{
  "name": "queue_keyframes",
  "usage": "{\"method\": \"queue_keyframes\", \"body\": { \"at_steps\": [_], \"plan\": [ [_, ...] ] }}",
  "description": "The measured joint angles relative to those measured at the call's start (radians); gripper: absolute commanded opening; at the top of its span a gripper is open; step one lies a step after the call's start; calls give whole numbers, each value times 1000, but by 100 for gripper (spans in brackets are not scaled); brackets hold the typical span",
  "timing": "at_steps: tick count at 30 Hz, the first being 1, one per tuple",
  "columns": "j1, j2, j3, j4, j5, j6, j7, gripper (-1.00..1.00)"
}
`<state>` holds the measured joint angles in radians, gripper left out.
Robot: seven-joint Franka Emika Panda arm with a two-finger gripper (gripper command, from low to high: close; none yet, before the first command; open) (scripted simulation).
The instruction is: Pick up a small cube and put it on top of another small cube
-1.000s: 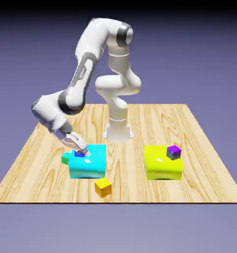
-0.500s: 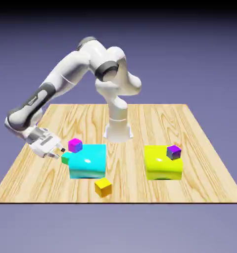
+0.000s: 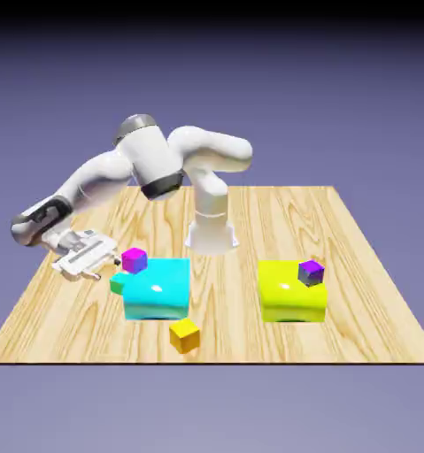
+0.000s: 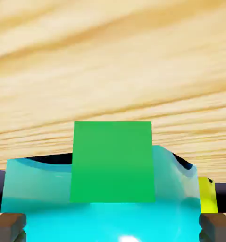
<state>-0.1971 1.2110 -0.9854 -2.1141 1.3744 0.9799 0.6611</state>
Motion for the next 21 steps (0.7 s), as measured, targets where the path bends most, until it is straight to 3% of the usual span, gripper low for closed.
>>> {"method": "queue_keyframes", "body": {
  "at_steps": [5,21],
  "plan": [
    [-53,-38,-83,87,-105,-65,9,-100],
    [527,-581,-347,330,-429,-79,169,-100]
  ]
}}
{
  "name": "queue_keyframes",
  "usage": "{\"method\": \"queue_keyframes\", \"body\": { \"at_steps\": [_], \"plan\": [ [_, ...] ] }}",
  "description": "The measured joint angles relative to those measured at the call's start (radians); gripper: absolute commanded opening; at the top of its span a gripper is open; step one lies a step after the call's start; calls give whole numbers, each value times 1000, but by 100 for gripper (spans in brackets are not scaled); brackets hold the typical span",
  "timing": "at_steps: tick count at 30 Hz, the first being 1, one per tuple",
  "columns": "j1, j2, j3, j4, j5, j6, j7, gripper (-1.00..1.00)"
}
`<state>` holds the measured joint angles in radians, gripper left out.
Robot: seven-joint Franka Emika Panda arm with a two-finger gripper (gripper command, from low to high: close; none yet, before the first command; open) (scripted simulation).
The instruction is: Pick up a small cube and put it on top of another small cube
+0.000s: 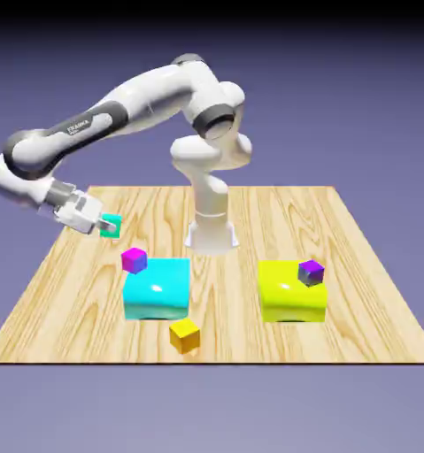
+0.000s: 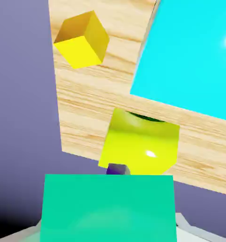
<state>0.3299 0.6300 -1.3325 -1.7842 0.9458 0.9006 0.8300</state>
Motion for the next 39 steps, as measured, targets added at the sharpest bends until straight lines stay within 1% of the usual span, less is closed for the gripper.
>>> {"method": "queue_keyframes", "body": {
  "at_steps": [39],
  "plan": [
    [1413,-1325,-643,593,-790,-34,389,-100]
  ]
}}
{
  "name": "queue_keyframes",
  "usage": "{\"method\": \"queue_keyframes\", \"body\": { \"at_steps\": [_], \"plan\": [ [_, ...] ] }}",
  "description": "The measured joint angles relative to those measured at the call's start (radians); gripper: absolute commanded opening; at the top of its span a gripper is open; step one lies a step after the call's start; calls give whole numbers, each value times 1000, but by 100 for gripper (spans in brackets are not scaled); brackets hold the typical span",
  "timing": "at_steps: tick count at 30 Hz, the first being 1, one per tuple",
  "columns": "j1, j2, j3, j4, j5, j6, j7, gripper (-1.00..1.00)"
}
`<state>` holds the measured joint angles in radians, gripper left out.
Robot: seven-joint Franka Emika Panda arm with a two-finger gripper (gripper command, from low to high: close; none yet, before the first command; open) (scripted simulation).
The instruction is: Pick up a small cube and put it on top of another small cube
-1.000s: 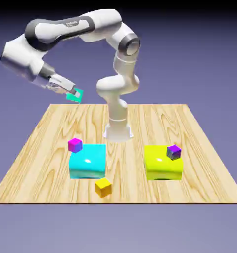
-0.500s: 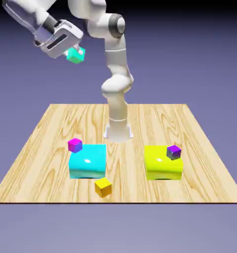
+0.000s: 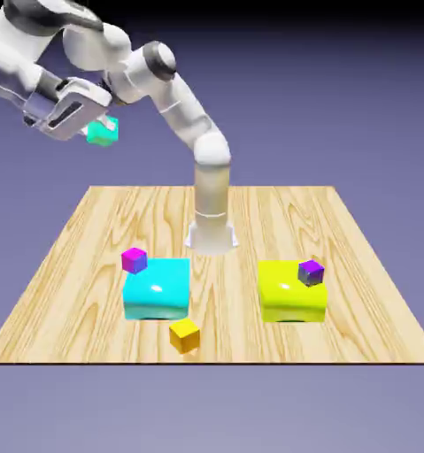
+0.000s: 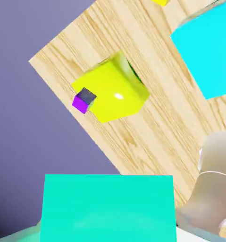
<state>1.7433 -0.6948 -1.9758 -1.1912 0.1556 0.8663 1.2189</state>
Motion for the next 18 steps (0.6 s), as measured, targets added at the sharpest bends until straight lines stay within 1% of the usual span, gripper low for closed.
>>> {"method": "queue_keyframes", "body": {
  "at_steps": [18],
  "plan": [
    [652,-611,-297,274,-365,-16,179,-100]
  ]
}}
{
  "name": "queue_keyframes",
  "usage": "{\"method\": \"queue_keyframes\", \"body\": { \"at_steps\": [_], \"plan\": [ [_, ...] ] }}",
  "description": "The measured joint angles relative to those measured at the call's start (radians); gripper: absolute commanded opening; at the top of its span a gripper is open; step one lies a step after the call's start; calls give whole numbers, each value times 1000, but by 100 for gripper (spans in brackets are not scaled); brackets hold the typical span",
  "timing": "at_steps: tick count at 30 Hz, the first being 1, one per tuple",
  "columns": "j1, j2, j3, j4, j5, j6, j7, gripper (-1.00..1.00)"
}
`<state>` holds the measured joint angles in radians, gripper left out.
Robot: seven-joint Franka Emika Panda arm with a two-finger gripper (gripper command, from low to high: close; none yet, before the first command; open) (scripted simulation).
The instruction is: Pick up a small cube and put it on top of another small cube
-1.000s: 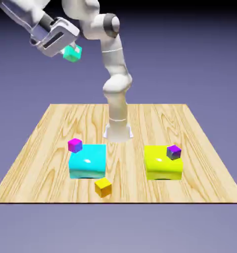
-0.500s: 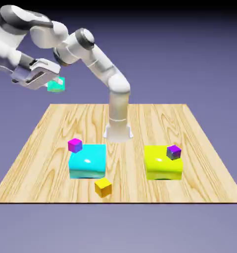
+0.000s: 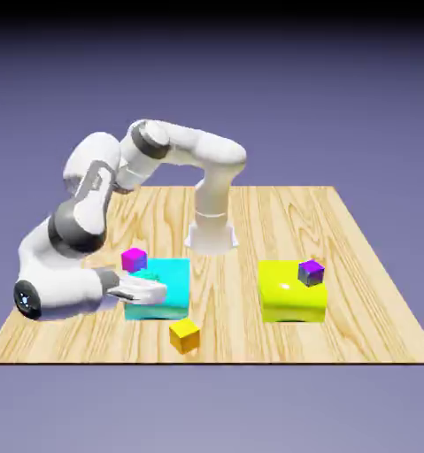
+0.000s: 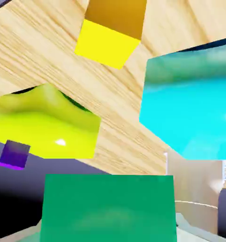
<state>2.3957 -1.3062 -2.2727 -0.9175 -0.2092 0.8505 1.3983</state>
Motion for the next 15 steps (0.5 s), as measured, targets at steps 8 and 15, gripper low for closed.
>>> {"method": "queue_keyframes", "body": {
  "at_steps": [8,15],
  "plan": [
    [2,-27,-26,-151,-42,105,32,-100],
    [-73,15,-20,-349,-45,220,44,100]
  ]
}}
